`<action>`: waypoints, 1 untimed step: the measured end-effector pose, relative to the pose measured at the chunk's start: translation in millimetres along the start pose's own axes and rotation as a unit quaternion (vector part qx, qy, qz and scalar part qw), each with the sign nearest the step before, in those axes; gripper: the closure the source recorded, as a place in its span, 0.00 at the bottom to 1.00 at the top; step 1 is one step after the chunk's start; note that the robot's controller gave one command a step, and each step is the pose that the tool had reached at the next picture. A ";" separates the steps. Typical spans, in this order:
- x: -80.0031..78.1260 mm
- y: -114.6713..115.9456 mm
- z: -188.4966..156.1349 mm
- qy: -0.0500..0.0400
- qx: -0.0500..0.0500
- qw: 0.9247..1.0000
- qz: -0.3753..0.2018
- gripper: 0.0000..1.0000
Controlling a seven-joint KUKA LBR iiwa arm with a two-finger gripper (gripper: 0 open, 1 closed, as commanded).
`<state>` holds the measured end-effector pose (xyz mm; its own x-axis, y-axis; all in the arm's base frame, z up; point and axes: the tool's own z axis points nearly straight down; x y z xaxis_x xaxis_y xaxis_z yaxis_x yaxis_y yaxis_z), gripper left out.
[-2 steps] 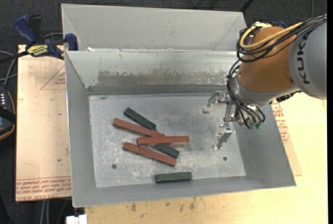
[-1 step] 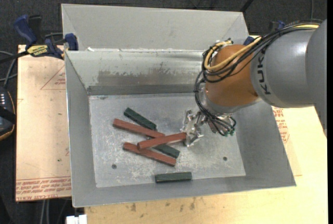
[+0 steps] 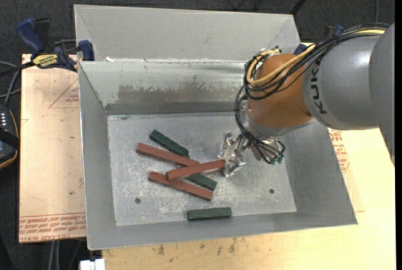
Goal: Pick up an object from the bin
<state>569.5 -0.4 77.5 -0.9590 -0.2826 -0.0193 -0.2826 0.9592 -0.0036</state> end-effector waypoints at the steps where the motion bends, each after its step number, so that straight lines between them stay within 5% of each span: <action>1: -4.4 9.0 -144.2 0.007 -0.002 0.999 -0.047 1.00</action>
Offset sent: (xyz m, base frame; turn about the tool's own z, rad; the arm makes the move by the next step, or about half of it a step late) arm 0.0000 0.0000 0.0000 0.0000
